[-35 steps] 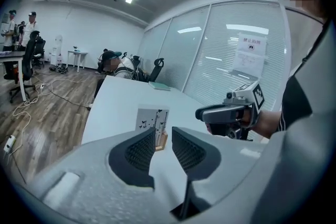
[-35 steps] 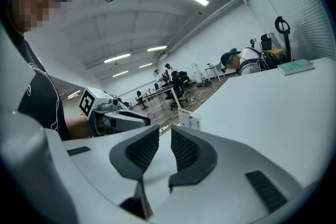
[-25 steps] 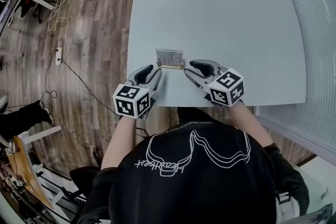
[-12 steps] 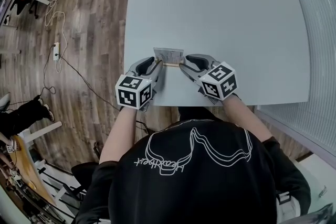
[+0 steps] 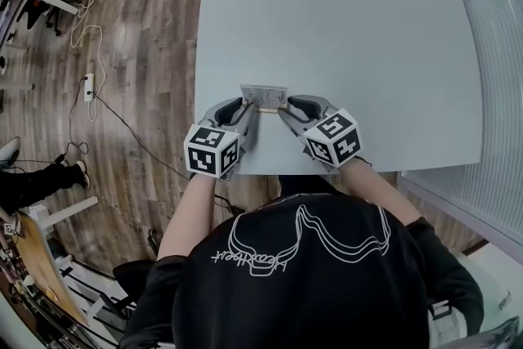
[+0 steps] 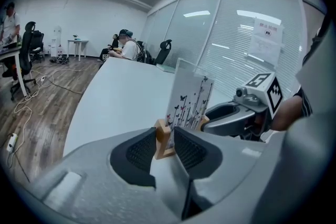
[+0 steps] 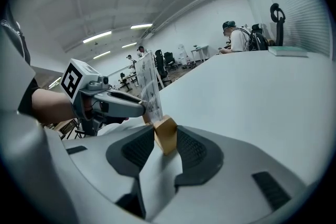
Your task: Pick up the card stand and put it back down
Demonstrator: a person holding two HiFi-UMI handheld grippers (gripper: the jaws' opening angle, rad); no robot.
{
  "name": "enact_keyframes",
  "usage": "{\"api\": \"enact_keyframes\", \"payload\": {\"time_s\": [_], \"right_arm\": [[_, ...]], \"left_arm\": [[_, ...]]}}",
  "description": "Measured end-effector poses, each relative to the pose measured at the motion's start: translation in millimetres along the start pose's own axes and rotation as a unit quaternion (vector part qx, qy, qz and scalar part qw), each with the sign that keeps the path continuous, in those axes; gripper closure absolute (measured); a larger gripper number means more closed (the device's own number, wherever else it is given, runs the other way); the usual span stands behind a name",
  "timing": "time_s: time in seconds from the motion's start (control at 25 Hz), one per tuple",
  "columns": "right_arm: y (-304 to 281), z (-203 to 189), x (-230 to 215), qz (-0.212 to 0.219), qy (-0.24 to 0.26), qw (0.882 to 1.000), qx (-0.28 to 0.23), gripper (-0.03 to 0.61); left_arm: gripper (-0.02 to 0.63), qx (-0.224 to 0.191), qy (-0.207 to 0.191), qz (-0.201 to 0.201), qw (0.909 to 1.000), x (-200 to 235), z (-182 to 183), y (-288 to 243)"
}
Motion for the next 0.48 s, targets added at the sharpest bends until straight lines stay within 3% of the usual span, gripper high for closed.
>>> {"api": "enact_keyframes", "payload": {"time_s": [0.48], "right_arm": [[1, -3, -10, -0.010, 0.008, 1.000, -0.007, 0.451]], "left_arm": [[0.505, -0.003, -0.001, 0.015, 0.9999, -7, 0, -9]]}}
Point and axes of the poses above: the fingertips, and each gripper's own axes: y backward along the fingers, x to its left, z out of its top, the point moved 9 cm from there along y, backward along the fingers, and after that the axes turned 2 degrees about -z, right-handed, at the moved point
